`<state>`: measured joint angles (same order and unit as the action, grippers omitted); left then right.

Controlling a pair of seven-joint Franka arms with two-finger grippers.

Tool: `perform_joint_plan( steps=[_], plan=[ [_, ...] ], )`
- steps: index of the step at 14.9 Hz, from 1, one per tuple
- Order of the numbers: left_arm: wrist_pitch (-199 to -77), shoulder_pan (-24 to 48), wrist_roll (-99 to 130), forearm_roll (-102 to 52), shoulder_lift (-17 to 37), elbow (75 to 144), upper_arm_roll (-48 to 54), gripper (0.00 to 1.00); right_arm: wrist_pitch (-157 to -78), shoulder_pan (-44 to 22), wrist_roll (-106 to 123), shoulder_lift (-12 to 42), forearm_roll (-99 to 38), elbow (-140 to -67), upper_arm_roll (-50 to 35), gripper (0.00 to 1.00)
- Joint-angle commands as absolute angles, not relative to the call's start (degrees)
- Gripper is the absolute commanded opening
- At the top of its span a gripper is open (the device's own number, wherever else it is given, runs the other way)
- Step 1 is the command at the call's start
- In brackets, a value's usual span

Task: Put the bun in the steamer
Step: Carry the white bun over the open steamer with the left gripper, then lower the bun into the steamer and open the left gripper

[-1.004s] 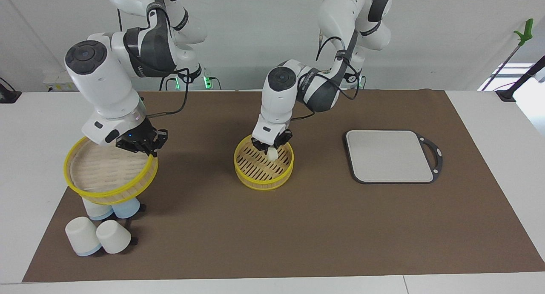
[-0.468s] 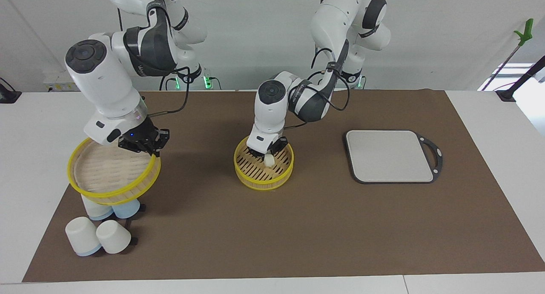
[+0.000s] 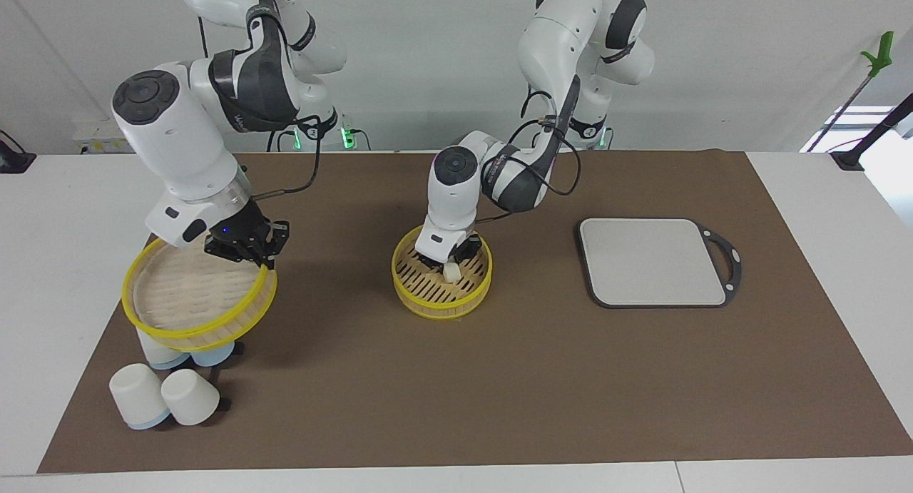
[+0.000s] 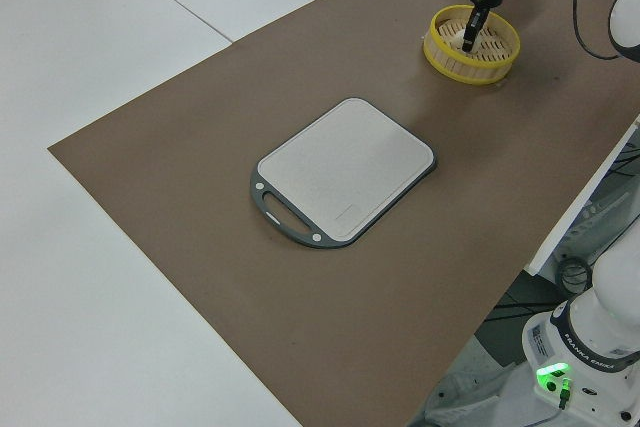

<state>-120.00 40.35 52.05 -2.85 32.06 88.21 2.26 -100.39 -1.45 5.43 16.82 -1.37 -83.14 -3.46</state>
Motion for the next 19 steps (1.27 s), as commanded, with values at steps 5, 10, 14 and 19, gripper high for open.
perform_joint_plan(
  steps=[5,10,14,19],
  plan=[
    [-121.56,41.84,53.0,-2.19,30.76,90.27,1.5,1.0,-101.34,-1.23,6.24,14.33,-2.72,-85.87,-3.78,0.0],
    [-114.62,40.96,53.35,-2.37,29.28,86.31,1.14,1.0,-101.08,-1.41,5.8,14.33,-2.72,-85.87,-3.78,0.0],
    [-110.93,35.96,53.26,-2.46,22.96,86.92,1.14,1.0,-100.9,-1.67,5.27,14.24,-2.72,-85.96,-3.78,0.0],
    [-104.6,25.78,47.06,-1.85,15.74,88.33,1.05,1.0,-100.99,-4.74,0.72,14.41,-2.37,-85.87,-3.87,0.0]
  ],
)
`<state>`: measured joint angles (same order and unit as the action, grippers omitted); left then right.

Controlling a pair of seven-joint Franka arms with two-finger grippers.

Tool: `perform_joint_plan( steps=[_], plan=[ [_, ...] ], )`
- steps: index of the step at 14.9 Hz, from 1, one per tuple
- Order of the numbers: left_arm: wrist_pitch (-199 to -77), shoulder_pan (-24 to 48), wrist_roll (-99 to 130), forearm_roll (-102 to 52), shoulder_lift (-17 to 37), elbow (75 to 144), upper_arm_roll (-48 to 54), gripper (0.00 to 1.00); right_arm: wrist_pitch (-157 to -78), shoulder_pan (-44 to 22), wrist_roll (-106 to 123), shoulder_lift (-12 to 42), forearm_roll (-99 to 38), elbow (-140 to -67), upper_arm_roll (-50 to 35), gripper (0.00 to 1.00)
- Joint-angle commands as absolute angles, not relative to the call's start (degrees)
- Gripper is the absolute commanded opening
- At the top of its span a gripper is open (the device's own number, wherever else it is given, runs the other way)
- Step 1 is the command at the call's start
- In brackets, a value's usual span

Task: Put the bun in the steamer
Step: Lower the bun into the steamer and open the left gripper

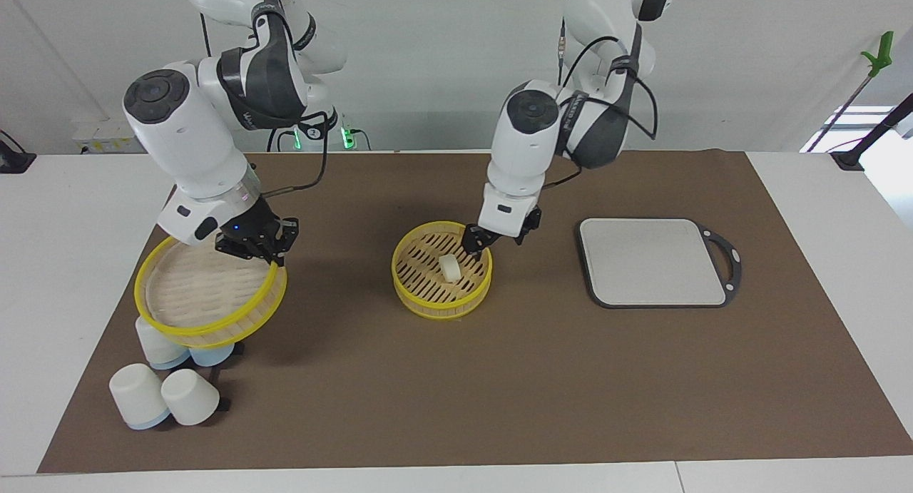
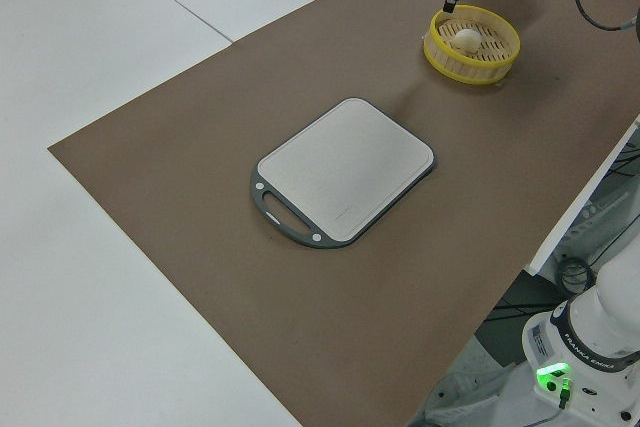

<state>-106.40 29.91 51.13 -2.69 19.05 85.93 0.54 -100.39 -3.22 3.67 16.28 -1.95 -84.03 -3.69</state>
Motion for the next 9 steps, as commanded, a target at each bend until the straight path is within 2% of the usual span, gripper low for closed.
perform_joint_plan(
  steps=[1,6,9],
  plan=[
    [-103.63,22.79,42.93,-1.85,14.95,88.24,1.14,1.0,-101.25,-6.05,-0.34,14.5,-2.11,-85.78,-3.87,0.0],
    [-98.19,9.78,19.57,-1.93,11.61,88.24,1.14,1.0,-102.04,-12.47,-9.3,15.38,-1.85,-84.9,-3.78,0.0],
    [-94.05,5.55,10.75,-1.93,9.32,88.24,1.14,1.0,-103.87,-15.55,-13.53,16.61,-1.67,-84.29,-3.78,0.0]
  ],
)
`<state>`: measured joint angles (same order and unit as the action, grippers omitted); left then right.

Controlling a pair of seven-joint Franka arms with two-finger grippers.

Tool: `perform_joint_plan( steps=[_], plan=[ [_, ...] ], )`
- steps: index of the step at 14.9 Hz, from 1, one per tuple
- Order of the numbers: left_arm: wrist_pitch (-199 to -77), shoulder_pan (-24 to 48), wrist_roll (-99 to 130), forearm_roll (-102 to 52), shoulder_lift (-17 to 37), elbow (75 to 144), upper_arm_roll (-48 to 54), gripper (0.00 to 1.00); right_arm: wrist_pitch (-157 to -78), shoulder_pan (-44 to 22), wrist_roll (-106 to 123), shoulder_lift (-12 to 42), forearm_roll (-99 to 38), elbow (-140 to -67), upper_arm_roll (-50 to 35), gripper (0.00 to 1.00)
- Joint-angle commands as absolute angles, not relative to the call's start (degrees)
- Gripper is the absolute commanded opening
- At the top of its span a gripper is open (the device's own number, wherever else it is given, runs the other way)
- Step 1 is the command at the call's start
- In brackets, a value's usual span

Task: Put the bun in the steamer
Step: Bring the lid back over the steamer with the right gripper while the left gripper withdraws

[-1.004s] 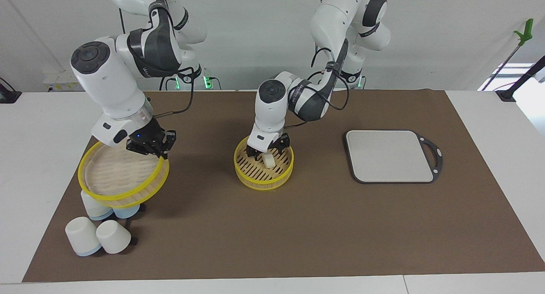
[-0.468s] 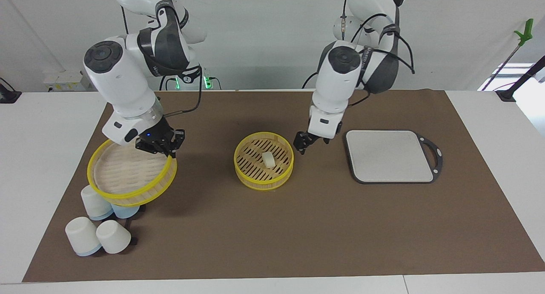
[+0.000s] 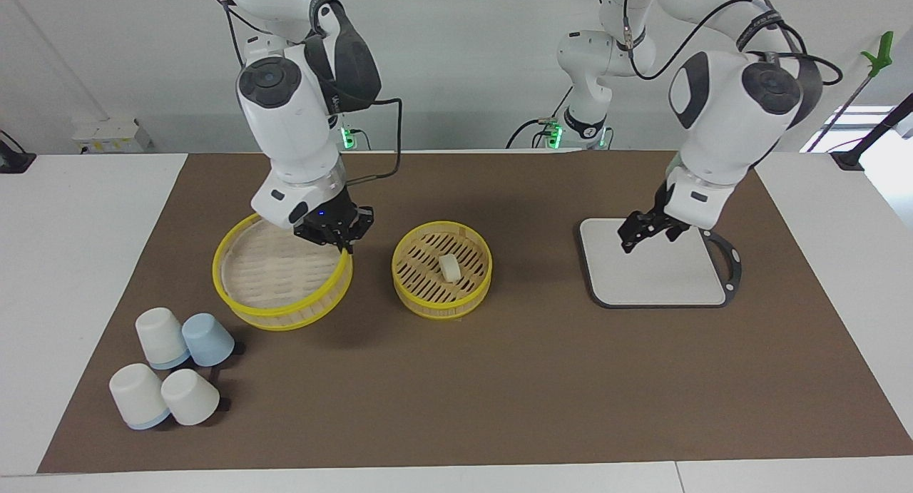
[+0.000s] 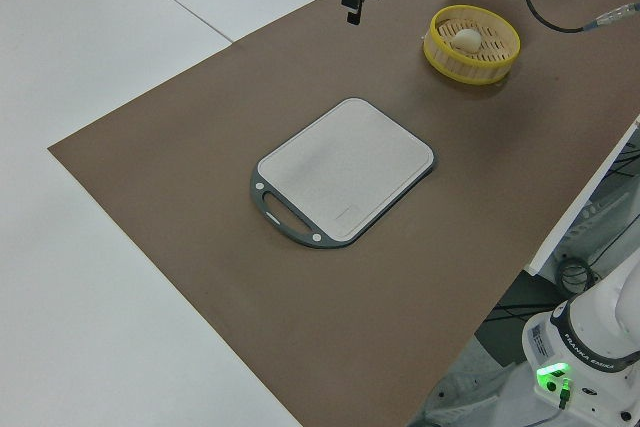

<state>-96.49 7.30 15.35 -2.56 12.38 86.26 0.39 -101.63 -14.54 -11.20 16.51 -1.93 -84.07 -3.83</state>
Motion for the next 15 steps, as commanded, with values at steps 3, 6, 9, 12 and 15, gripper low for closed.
perform_joint_plan(
  steps=[3,6,9,12,15],
  plan=[
    [-93.16,3.61,7.92,-1.93,8.35,88.24,1.05,1.0,-103.45,-18.88,-15.63,17.14,0.08,-84.11,-3.6,0.0],
    [-92.82,2.02,4.31,-1.85,8.26,88.24,1.06,1.0,-102.75,-21.0,-19.42,18.98,0.26,-81.31,-3.6,0.0],
    [-91.67,1.85,3.7,-1.85,6.34,90.07,1.05,1.0,-102.66,-23.54,-22.05,19.94,0.26,-80.43,-3.52,0.0],
    [-91.41,0.27,1.24,-1.93,5.02,92.19,1.14,1.0,-102.83,-24.61,-24.6,21.62,0.18,-78.84,-3.52,0.0],
    [-89.91,0.44,0.7,-1.93,3.43,92.98,1.14,1.0,-100.48,-27.49,-28.02,24.5,0.44,-74.03,-3.25,0.0]
  ],
)
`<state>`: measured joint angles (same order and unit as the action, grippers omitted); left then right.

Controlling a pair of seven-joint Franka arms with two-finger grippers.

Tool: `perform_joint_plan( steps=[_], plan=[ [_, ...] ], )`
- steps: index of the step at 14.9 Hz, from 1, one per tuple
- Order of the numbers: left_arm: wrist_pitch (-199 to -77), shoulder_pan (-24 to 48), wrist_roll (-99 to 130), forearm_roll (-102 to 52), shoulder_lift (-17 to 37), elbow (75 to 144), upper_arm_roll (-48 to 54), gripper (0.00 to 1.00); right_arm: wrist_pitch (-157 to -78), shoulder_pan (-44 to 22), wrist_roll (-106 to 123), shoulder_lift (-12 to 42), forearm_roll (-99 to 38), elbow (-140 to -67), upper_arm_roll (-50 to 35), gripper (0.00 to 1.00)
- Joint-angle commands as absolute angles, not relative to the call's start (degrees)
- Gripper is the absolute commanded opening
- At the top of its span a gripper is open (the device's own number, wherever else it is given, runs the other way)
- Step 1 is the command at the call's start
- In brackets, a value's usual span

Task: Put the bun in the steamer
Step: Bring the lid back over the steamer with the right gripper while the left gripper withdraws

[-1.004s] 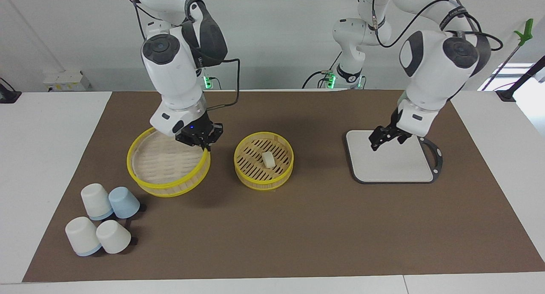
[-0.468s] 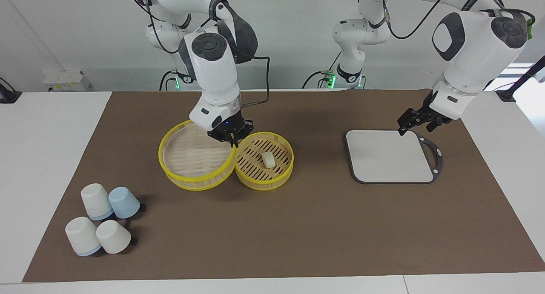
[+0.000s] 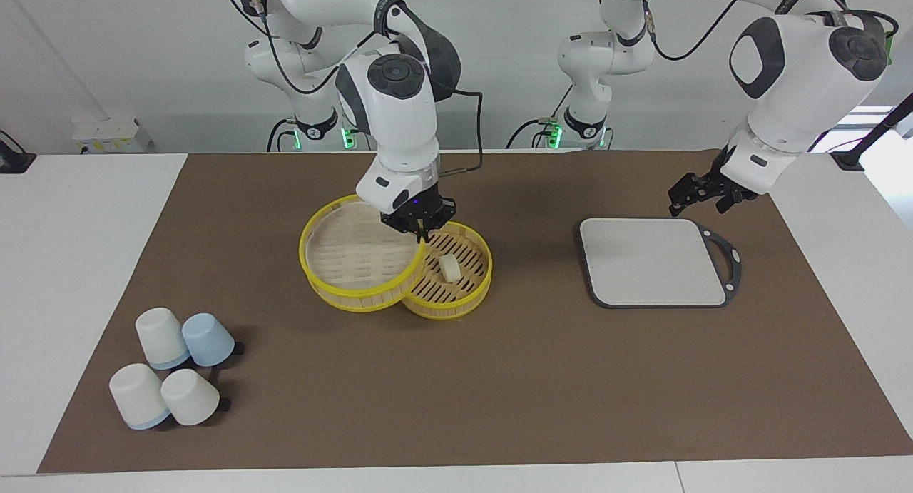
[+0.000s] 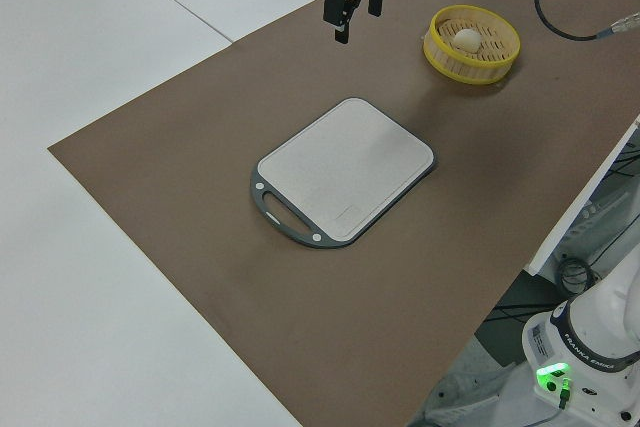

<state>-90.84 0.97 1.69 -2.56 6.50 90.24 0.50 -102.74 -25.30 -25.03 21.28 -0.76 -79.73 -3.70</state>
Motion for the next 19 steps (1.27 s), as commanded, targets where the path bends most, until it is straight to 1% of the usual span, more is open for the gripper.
perform_joint_plan(
  steps=[1,6,9,11,14,16,19],
  plan=[
    [-89.83,0.61,0.79,-1.93,3.34,93.08,1.14,1.0,-99.42,-28.55,-29.69,25.91,0.53,-71.74,-3.25,0.0],
    [-89.03,1.58,1.23,-1.93,-0.78,97.2,1.41,1.0,-99.93,-31.72,-33.48,27.51,2.11,-71.01,-3.43,0.0],
    [-89.2,2.2,1.41,-1.93,-1.14,97.56,1.32,1.0,-100.28,-32.25,-34.1,27.33,2.2,-71.1,-3.52,0.0],
    [-90.96,2.2,0.35,-1.93,-1.05,97.47,1.32,1.0,-102.21,-33.22,-36.2,27.25,2.02,-71.45,-3.69,0.0],
    [-94.3,2.02,0.26,-1.93,-0.35,97.21,1.32,1.0,-103.27,-35.42,-39.37,28.91,2.2,-71.37,-3.52,0.0],
    [-93.88,1.41,0.53,-1.85,-0.26,96.16,1.49,1.0,-104.15,-36.12,-41.04,30.05,2.37,-71.19,-3.52,0.0],
    [-94.39,1.41,0.44,-0.89,-0.09,95.71,1.67,1.0,-104.85,-36.3,-41.04,30.15,2.2,-71.28,-3.52,0.0]
  ],
)
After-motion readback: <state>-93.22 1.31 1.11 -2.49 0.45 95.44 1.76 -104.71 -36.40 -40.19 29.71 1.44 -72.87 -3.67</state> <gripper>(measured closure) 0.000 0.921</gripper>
